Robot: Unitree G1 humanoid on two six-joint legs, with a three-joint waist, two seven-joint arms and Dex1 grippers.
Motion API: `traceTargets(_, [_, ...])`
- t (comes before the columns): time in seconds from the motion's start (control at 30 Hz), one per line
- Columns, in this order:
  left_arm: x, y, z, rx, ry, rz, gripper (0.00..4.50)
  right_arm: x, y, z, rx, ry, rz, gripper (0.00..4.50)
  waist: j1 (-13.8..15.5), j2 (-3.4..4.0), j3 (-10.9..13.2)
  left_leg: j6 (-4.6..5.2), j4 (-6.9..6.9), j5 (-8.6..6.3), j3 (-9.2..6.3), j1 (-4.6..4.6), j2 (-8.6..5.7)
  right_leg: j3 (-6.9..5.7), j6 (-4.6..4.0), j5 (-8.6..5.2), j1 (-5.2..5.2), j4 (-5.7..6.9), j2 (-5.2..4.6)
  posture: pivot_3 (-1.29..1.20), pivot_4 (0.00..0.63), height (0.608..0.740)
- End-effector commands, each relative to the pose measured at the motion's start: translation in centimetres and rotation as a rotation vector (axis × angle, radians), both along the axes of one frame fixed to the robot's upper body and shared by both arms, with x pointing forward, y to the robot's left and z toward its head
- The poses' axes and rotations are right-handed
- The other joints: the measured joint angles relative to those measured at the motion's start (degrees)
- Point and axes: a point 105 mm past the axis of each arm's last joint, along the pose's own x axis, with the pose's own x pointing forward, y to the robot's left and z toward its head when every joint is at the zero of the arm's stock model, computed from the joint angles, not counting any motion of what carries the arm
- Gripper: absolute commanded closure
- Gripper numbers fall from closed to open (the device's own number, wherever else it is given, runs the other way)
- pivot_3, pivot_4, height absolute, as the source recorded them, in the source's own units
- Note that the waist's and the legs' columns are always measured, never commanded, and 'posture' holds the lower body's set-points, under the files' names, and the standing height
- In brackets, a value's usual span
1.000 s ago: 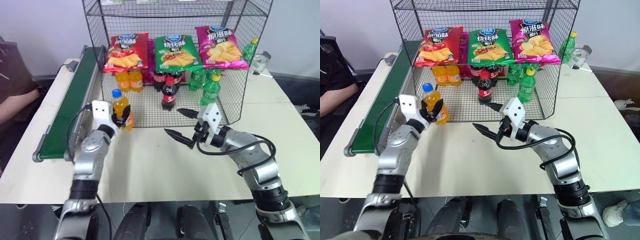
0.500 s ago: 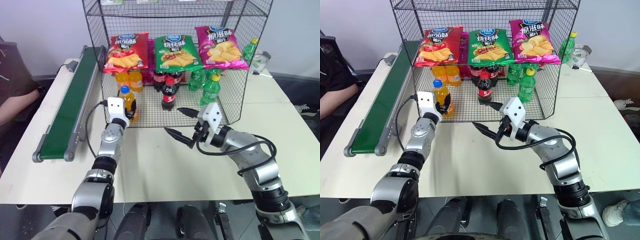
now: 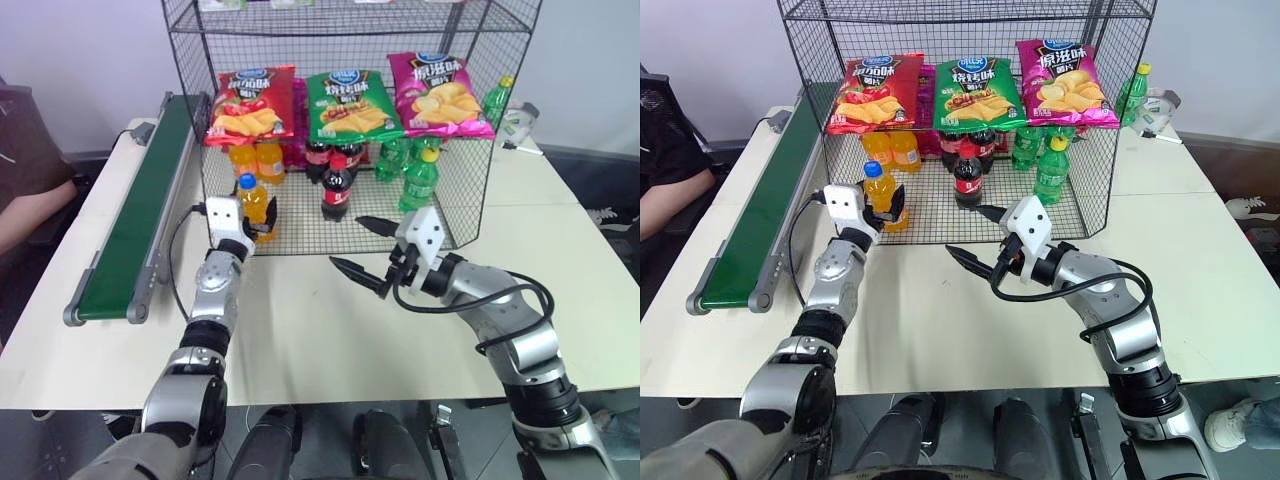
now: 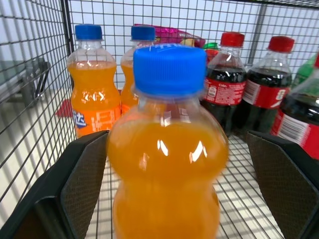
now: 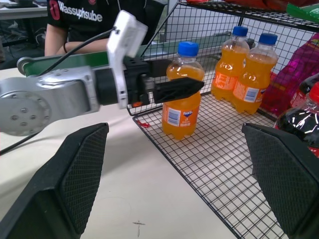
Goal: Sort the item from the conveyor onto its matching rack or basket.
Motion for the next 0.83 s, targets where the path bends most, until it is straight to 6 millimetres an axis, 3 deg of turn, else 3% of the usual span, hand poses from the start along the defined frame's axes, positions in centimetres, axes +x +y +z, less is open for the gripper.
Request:
traceTargets(0.03, [-1.2,1.3,2.6,0.009,-0.096,0.021,0.02,-0.5,0.1,1.4,0.009,-0.055,0.019,0.0,0.0,0.0,0.0,0.0,0.0,0.0,0.0,0.0,0.0,0.0,0.0,0.0,-0.01,0.0,0.0,0.0,0.15,0.74])
traceTargets(0.23, [-3.8,2.7,4.1,0.075,-0.116,0.044,0.02,-0.4,-0.1,1.4,0.005,-0.054,0.017,0.0,0.0,0.02,0.0,0.0,-0.01,0.0,-0.01,0.01,0.02,0.02,-0.01,0.0,-0.01,0.02,-0.01,0.0,0.15,0.74])
traceTargets(0.33, [-5.5,3.4,4.5,0.111,-0.073,-0.023,0.02,-0.3,-0.5,1.6,-0.003,-0.06,0.006,0.0,0.0,0.03,0.0,0.0,0.0,0.0,0.0,0.02,0.02,0.03,-0.02,-0.01,0.02,0.01,-0.03,0.0,0.15,0.74])
traceTargets(0.6, [-10.9,7.9,4.6,0.228,0.14,-0.176,0.02,0.9,-2.9,1.8,-0.051,-0.07,-0.047,0.0,-0.4,0.1,0.0,-0.01,-0.1,-0.02,0.0,0.05,0.1,0.06,-0.06,-0.03,-0.02,-0.02,-0.05,0.0,0.15,0.74])
traceTargets(0.83, [-12.1,9.2,4.3,0.273,0.198,-0.169,0.02,1.0,-3.3,1.7,-0.063,-0.071,-0.046,0.0,0.3,0.12,0.0,0.0,-0.08,-0.03,-0.01,0.05,0.1,0.09,-0.26,-0.14,-0.06,-0.14,-0.09,0.0,0.15,0.74])
